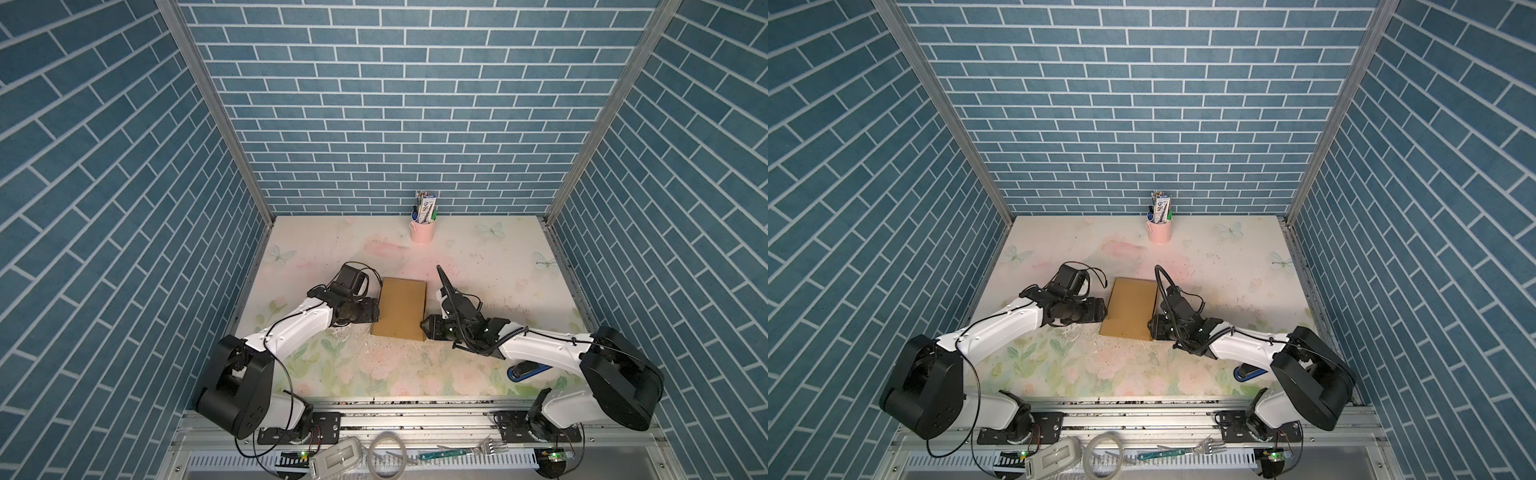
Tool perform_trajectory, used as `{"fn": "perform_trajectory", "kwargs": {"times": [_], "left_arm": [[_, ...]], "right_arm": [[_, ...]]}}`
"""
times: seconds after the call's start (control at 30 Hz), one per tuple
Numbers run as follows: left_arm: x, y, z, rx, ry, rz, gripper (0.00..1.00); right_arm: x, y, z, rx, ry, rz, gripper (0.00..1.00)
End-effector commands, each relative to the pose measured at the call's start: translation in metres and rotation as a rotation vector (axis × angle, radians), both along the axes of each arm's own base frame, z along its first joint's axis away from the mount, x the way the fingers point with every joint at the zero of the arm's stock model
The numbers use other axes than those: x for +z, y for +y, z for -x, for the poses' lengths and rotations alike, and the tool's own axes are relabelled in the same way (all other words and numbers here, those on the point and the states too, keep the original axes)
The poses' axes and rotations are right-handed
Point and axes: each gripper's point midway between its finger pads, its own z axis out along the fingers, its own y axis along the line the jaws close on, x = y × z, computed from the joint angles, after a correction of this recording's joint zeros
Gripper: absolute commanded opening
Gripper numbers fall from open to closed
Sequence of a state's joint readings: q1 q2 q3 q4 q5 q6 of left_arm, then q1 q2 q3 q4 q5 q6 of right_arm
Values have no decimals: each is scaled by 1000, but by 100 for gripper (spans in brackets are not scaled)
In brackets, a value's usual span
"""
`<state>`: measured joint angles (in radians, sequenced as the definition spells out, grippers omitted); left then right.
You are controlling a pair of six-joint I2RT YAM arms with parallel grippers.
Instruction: Fold the paper box
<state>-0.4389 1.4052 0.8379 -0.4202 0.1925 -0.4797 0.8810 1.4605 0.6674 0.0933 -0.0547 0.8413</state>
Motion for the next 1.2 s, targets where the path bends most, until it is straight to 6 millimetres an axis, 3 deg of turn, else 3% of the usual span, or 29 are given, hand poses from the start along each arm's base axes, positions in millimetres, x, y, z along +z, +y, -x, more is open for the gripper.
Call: {"fn": "perform_trajectory", "kwargs": {"times": [0.0,0.33,0.7,0.9,1.03,1.17], "left_arm": [[12,-21,-25,-15,-77,130,80],[0,-49,-45,-49,-74,243,79],[8,-69,-61,-69,-90,286,79],[9,-59,-56,-64,-83,238,80],[20,-44,-41,-48,-108,202,80],[29,-35,-24,-43,-123,203,80]], "right_arm": [[13,12,-14,-17,-32,-21,49],[13,32,-37,-9,-40,-56,51],[15,35,-71,-1,-30,-98,50],[13,14,-71,-31,-34,-16,50],[16,-10,-61,-73,-61,31,51],[23,-21,-45,-75,-69,26,51]]}}
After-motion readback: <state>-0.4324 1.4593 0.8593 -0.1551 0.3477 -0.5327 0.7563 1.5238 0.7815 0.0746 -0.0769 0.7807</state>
